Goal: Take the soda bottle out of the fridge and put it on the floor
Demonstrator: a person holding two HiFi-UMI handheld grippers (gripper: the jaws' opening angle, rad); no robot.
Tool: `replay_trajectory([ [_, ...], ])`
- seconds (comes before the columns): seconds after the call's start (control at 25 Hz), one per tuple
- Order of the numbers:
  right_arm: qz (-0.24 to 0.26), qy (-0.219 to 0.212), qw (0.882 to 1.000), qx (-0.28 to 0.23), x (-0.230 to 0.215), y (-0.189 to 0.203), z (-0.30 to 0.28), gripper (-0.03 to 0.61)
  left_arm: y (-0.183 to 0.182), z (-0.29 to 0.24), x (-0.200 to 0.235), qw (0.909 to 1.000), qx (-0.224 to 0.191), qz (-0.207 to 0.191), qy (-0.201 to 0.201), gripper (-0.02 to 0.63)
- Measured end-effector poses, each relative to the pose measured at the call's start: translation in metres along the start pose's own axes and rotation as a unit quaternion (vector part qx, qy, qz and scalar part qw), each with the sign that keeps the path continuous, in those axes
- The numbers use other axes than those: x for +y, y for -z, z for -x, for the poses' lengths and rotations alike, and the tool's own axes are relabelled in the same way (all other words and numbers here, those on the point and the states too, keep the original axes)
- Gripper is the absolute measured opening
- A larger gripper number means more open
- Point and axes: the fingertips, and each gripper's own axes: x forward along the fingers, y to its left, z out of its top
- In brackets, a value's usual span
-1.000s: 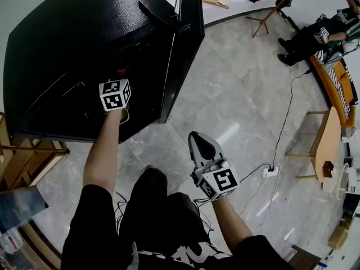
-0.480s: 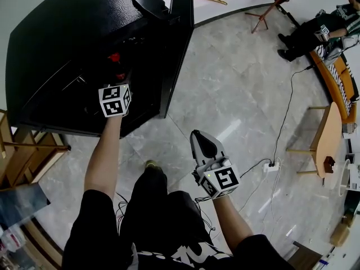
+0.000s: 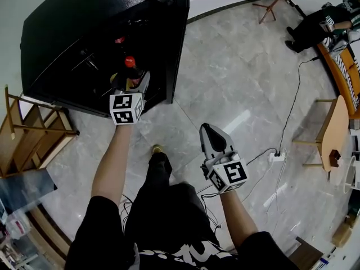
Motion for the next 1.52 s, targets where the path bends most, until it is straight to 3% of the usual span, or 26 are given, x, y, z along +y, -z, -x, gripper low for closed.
replay_trajectory([
  [0.32, -0.002, 0.028, 1.0, -0.009, -0.021, 0.034, 0.015, 0.025, 0.03, 0.012, -0.044, 0.9988, -0.002, -0.003, 0.049, 0.311],
  [0.72, -0.002, 0.046, 0.999, -0.012, -0.062, 0.125, 0.004, 0.025, 0.114, -0.01, -0.084, 0.9953, -0.005, -0.019, 0.095, 0.311],
  [1.2, 0.009, 0.048, 0.999, -0.015, -0.121, 0.269, -0.038, 0.025, 0.252, -0.039, -0.112, 0.9892, -0.011, -0.037, 0.141, 0.311],
  [1.52, 0.029, 0.034, 0.999, -0.022, -0.157, 0.367, -0.074, 0.025, 0.359, -0.06, -0.118, 0.9878, -0.011, -0.036, 0.151, 0.31],
])
